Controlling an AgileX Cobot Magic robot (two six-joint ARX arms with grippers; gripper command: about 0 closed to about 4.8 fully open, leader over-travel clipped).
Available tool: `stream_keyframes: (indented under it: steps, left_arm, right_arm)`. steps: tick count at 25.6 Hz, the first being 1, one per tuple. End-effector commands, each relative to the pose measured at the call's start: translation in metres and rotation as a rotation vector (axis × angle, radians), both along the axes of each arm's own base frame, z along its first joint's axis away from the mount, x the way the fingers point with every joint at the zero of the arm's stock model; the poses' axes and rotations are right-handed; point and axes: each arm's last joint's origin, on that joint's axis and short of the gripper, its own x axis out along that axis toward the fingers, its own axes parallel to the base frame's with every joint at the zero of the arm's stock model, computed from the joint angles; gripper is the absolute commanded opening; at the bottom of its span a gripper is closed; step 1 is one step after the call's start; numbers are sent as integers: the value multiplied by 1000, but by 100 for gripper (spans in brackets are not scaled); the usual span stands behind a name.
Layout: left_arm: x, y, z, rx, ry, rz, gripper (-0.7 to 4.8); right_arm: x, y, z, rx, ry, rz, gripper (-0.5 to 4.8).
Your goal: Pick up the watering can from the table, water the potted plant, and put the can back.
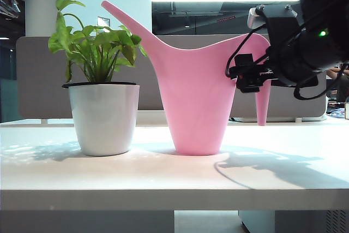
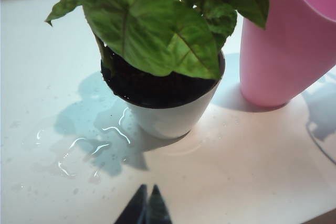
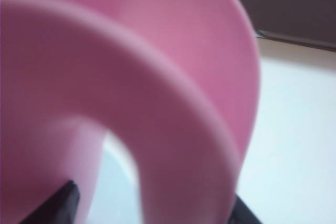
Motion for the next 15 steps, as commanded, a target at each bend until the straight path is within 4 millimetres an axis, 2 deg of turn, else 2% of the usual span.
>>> stream_keyframes:
  steps: [1,2,5,7,9,11,12,15]
  left_arm:
    - [0,0,3,-2,-17,1,3]
    - [0,0,3,-2,-17,1,3]
    - [0,0,3,-2,-17,1,3]
    - [0,0,3,-2,-17,1,3]
    - [0,0,3,-2,-17,1,3]
    - [0,0,3,-2,-18,1,3]
    - [0,0,3,-2,-18,1,3]
    - [0,0,3,-2,-17,1,3]
  right_arm:
    - [12,1,6,31,-39,-25,321]
    - [16,0,6,31,-39,-31,301]
    - [27,-1,6,31,-43,-53,288]
    - [32,-3,7,34,-47,-60,210]
    - [35,-5,9,40,-53,-63,86]
    - [36,-5,12,46,-69,-65,16]
    - [36,-6,13,50,-80,-64,-1]
    - [35,-6,34,4,-142,-55,-5]
